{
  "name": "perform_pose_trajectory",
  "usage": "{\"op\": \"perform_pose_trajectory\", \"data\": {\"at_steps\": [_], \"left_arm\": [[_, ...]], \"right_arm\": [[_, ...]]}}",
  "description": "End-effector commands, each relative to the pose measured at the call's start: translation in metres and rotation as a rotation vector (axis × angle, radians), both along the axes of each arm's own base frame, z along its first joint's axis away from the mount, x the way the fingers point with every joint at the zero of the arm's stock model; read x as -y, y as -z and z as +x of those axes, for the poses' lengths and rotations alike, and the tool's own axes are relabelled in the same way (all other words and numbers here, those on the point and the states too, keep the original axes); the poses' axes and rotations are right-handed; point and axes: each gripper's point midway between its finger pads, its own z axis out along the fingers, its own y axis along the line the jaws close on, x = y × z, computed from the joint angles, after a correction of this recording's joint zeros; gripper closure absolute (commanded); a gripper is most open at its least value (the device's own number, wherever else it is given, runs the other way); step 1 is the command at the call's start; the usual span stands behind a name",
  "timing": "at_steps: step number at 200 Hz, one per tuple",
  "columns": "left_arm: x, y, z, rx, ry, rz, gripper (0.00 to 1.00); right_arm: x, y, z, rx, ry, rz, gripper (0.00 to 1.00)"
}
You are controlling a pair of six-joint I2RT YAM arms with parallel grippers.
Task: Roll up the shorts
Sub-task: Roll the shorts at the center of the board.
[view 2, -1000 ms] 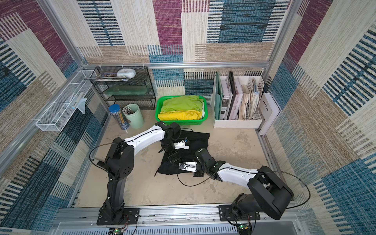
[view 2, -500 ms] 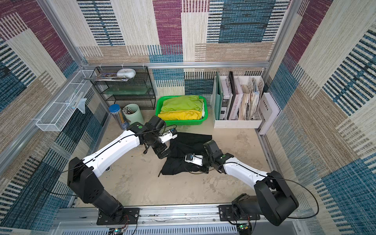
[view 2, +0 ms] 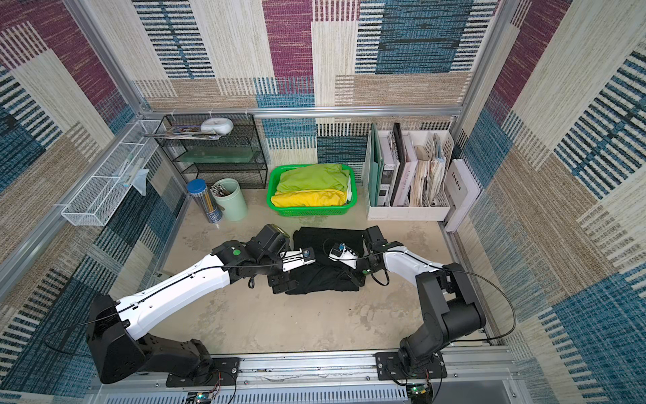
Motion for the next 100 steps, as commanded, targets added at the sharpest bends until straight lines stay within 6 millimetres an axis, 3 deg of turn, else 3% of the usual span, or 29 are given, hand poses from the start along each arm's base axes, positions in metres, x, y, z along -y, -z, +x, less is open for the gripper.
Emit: {"op": "perform_pose_trajectory", "data": {"at_steps": [1,40,100], "left_arm": [[0.019,0.007,0.012,0.151,0.064,0.041,0.0],[0.045,0.048,0.009,0.227,0.131,0.106,0.0],[0.071,0.076,0.018,0.254,0.176,0.085,0.0]], "right_arm": [[-0.005,-0.011,-0.004,-0.078,0.001,0.076,1.0],[-0.003,-0.006,-0.002,-0.126,0.018,0.084,1.0],[-0.003,-0.005,-0.001,-0.119,0.02,0.088,1.0]]}}
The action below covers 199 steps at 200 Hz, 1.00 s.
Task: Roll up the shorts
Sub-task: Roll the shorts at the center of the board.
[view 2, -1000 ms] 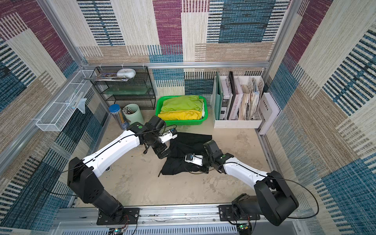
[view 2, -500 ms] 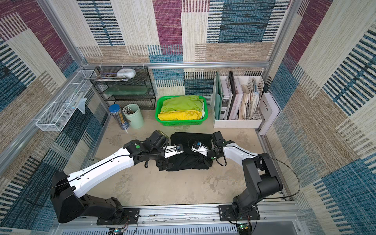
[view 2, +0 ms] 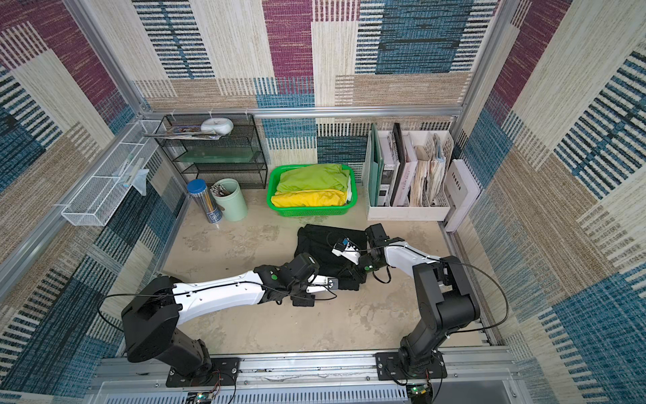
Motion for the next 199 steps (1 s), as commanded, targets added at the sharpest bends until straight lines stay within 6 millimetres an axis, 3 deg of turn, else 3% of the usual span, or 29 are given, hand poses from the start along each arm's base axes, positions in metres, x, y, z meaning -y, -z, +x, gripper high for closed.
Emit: {"op": "perform_pose_trajectory", "data": {"at_steps": [1,31,56,86,105,123,136,147,154,157,159,199], "left_arm": [[0.017,-0.003,0.011,0.04,0.027,-0.042,0.0],[0.017,0.022,0.019,0.011,0.022,0.016,0.02],[0.016,0.036,0.02,-0.055,0.018,0.014,0.1],[0.005,0.045,0.027,-0.09,-0.024,0.028,0.33],[0.002,0.045,0.027,-0.126,-0.04,-0.011,0.55],[0.0,0.047,0.027,-0.142,-0.052,-0.001,0.69],[-0.002,0.049,0.025,-0.16,-0.052,0.014,0.77],[-0.003,0.05,0.022,-0.175,-0.05,0.021,0.83],[-0.003,0.049,0.021,-0.186,-0.052,0.019,0.86],[-0.003,0.049,0.02,-0.192,-0.052,0.018,0.86],[-0.003,0.048,0.019,-0.198,-0.052,0.018,0.87],[-0.015,0.047,0.002,-0.366,-0.089,0.089,0.86]], "right_arm": [[-0.003,-0.004,-0.003,-0.028,-0.002,0.028,1.0],[-0.002,-0.004,-0.001,-0.01,0.0,0.019,1.0],[0.0,-0.006,0.003,0.021,0.016,0.007,1.0],[0.001,-0.004,0.006,0.032,0.03,-0.005,1.0],[0.0,-0.004,0.011,0.028,0.051,-0.001,1.0],[0.002,-0.002,0.019,0.041,0.088,-0.017,0.89],[0.005,0.0,0.026,0.065,0.131,-0.044,0.63],[0.008,-0.001,0.031,0.096,0.158,-0.052,0.49],[0.009,-0.004,0.034,0.122,0.179,-0.054,0.3],[0.01,-0.005,0.036,0.133,0.189,-0.056,0.07],[0.01,-0.007,0.037,0.144,0.195,-0.056,0.01],[0.037,-0.041,0.067,0.402,0.377,-0.13,0.0]]}}
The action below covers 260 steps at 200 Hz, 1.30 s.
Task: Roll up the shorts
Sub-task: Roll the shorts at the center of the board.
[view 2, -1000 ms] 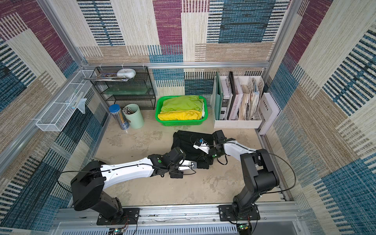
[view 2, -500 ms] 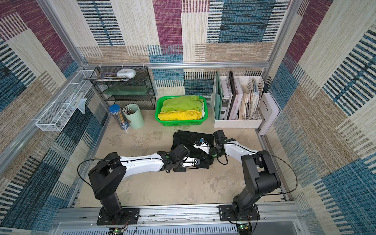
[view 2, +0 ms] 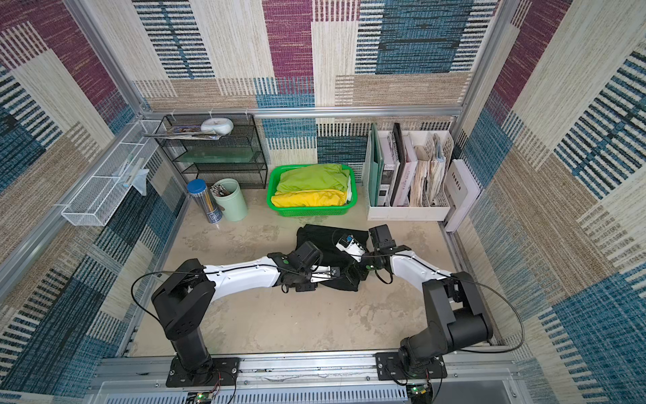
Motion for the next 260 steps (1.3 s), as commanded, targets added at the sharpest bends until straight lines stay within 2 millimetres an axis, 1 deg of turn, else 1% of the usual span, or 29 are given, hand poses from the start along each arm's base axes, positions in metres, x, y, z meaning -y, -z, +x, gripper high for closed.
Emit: {"op": "perform_pose_trajectory", "data": {"at_steps": [1,15,31,53,63,80,110,130,157,172,179,191,204,228,249,260], "left_arm": [[-0.017,0.007,-0.026,-0.163,-0.021,0.07,0.86],[-0.022,0.002,-0.031,-0.212,-0.039,0.065,0.86],[-0.025,-0.008,-0.036,-0.256,-0.056,0.046,0.86],[-0.029,-0.025,-0.039,-0.299,-0.075,0.028,0.87],[-0.03,-0.033,-0.041,-0.323,-0.083,0.024,0.87],[-0.033,-0.045,-0.046,-0.38,-0.092,0.024,0.86],[-0.037,-0.055,-0.054,-0.514,-0.127,0.032,0.86],[-0.037,-0.055,-0.059,-0.592,-0.142,0.029,0.87],[-0.036,-0.048,-0.063,-0.691,-0.15,0.03,0.87],[-0.035,-0.041,-0.062,-0.732,-0.161,0.036,0.87],[-0.034,-0.038,-0.063,-0.751,-0.162,0.039,0.87],[-0.033,-0.033,-0.064,-0.776,-0.159,0.044,0.87],[-0.032,-0.027,-0.064,-0.793,-0.152,0.051,0.87],[-0.036,-0.017,-0.061,-0.854,-0.177,0.062,0.87],[-0.036,-0.01,-0.055,-0.893,-0.191,0.045,0.91],[-0.035,-0.005,-0.052,-0.914,-0.202,0.038,0.92]], "right_arm": [[0.018,-0.026,0.033,0.198,0.156,-0.054,0.01],[0.036,-0.044,0.043,0.319,0.264,-0.09,0.01],[0.05,-0.06,0.045,0.408,0.34,-0.11,0.01],[0.054,-0.073,0.04,0.467,0.336,-0.117,0.01],[0.05,-0.078,0.033,0.485,0.291,-0.109,0.0],[0.041,-0.09,0.023,0.521,0.223,-0.083,0.02],[0.023,-0.106,0.003,0.608,0.114,-0.043,0.03],[0.015,-0.11,-0.009,0.657,0.065,-0.064,0.03],[0.002,-0.118,-0.029,0.727,-0.023,-0.069,0.03],[-0.013,-0.118,-0.047,0.738,-0.102,-0.048,0.03],[-0.02,-0.115,-0.056,0.739,-0.138,-0.052,0.03],[-0.028,-0.104,-0.069,0.74,-0.193,-0.08,0.02],[-0.036,-0.088,-0.082,0.733,-0.25,-0.116,0.02],[-0.041,-0.06,-0.09,0.734,-0.291,-0.191,0.01],[-0.046,-0.051,-0.092,0.744,-0.305,-0.21,0.02],[-0.049,-0.047,-0.093,0.759,-0.314,-0.214,0.02]]}}
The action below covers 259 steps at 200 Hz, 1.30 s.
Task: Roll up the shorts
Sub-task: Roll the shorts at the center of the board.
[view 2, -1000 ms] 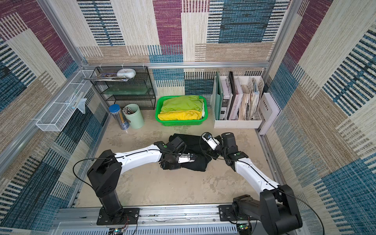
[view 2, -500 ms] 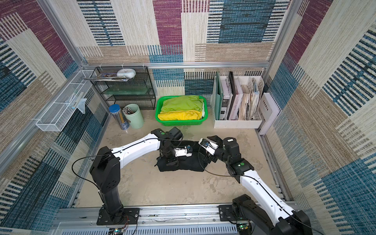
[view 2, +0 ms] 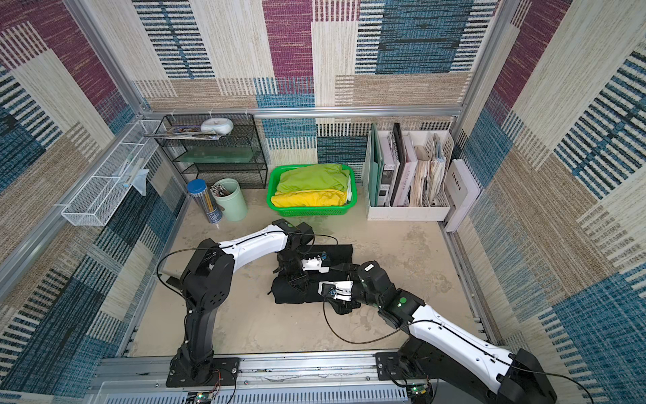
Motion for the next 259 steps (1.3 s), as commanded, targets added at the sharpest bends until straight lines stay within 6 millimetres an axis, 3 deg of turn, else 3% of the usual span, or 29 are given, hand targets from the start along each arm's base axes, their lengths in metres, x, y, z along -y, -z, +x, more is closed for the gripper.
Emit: {"op": "perform_pose_trajectory", "data": {"at_steps": [1,64,119,145,194,223,243,245,247,259], "left_arm": [[0.002,0.002,-0.003,-0.075,-0.014,-0.024,0.92],[-0.001,0.018,0.001,-0.111,-0.013,0.016,0.86],[-0.002,0.02,0.006,-0.113,-0.022,0.011,0.81],[-0.005,0.021,0.003,-0.117,-0.017,0.016,0.73],[-0.006,0.02,0.002,-0.115,-0.01,0.012,0.64],[-0.006,0.015,0.01,-0.055,-0.02,0.003,0.45],[-0.005,-0.005,0.016,0.032,-0.038,-0.043,0.21],[-0.005,-0.006,0.016,0.035,-0.041,-0.048,0.09],[-0.004,-0.009,0.017,0.044,-0.043,-0.056,0.02],[-0.005,-0.023,0.02,0.083,-0.063,-0.092,0.0]], "right_arm": [[-0.003,0.001,0.007,0.07,0.019,-0.018,0.02],[-0.018,0.046,0.011,0.052,0.0,-0.11,0.03],[-0.022,0.085,0.019,-0.025,0.012,-0.199,0.07],[-0.023,0.09,0.025,-0.083,0.017,-0.191,0.19],[-0.024,0.102,0.027,-0.179,-0.008,-0.203,0.66],[-0.022,0.109,0.021,-0.238,-0.02,-0.213,1.0],[-0.022,0.103,0.014,-0.285,-0.038,-0.19,1.0],[-0.022,0.102,0.014,-0.288,-0.038,-0.187,1.0],[-0.022,0.101,0.014,-0.289,-0.038,-0.184,1.0],[-0.02,0.096,0.014,-0.29,-0.036,-0.169,1.0]]}}
